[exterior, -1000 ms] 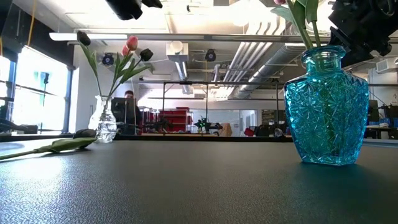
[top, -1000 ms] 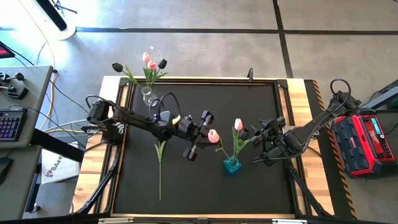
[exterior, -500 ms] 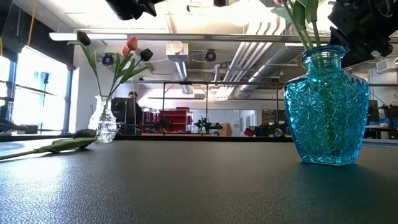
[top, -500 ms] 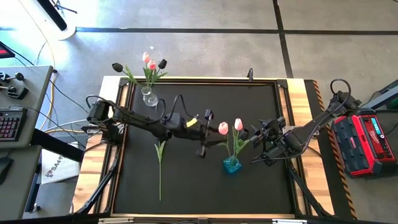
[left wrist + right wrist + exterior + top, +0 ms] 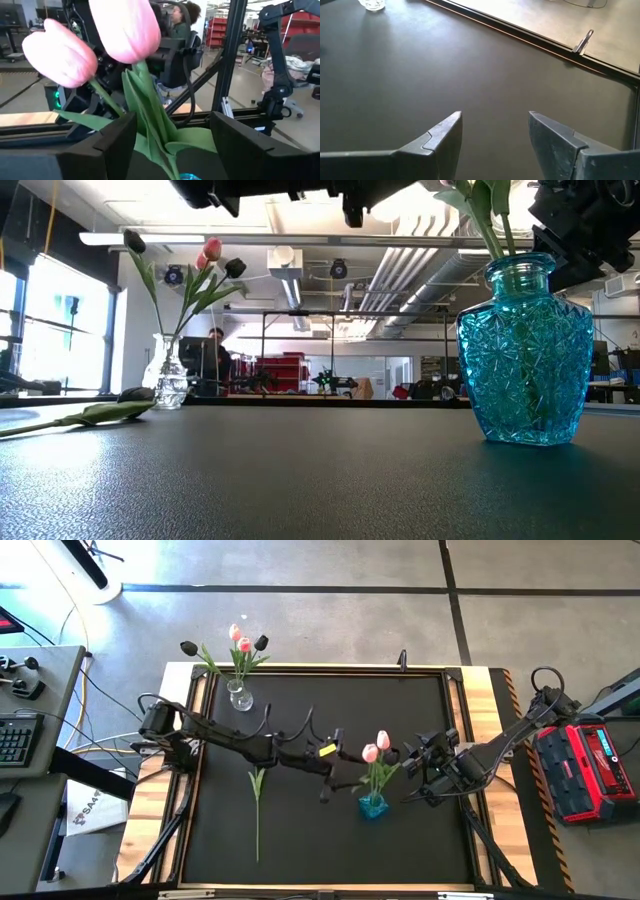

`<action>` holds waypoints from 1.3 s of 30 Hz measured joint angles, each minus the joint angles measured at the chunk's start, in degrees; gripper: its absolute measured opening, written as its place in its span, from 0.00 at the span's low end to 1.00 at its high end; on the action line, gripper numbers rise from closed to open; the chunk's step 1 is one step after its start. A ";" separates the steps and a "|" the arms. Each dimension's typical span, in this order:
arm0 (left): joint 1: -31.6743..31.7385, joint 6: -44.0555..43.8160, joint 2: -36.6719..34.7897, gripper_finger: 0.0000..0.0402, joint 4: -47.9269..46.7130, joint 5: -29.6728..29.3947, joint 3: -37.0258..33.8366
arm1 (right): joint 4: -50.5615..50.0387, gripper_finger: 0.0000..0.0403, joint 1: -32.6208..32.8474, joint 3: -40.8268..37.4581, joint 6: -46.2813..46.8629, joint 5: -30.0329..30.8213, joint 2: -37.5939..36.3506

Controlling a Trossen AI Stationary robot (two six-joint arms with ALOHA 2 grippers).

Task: Sort flowers into vase by color
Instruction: Put the black flower into the blue vase

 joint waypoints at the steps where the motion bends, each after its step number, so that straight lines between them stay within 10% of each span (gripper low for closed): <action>1: 0.01 0.00 -0.02 0.60 0.06 0.10 0.00 | 0.02 0.53 0.00 0.00 0.00 -0.06 0.00; 15: -0.34 -0.01 -10.74 0.61 -32.89 -7.79 0.00 | 0.21 0.53 0.00 0.00 0.62 -4.00 -0.02; 31: -2.40 -54.37 -10.74 0.61 -90.86 -15.53 -0.11 | 0.67 0.53 0.07 0.00 2.63 -7.05 0.00; 39: -5.09 -67.98 -10.17 0.60 -91.87 -12.00 -8.75 | 0.74 0.53 0.07 0.00 -0.01 -5.58 0.00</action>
